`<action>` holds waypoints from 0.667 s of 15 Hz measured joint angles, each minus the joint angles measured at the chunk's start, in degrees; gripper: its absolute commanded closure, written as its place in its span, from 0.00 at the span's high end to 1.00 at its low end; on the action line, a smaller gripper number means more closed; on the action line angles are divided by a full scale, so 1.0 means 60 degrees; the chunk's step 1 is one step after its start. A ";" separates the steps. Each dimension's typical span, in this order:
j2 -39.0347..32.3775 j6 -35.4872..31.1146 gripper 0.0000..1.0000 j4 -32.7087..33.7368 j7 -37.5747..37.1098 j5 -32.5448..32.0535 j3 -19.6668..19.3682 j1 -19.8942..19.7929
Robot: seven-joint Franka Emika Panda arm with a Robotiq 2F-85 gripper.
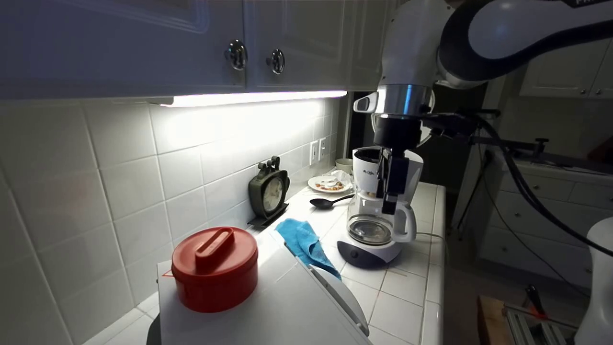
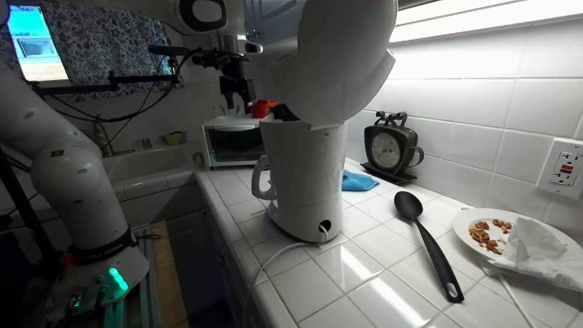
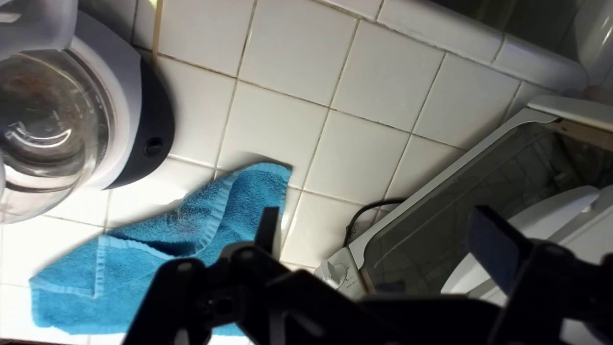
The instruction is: Close the lid of the coffee maker
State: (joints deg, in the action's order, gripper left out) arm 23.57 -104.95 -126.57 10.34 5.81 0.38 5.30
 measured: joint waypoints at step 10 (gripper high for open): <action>0.0963 -0.0001 1.00 -0.0005 -0.0715 -0.1351 0.0283 -0.0229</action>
State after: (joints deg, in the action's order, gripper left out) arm 29.35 -104.96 -126.60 6.05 -2.30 2.08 3.92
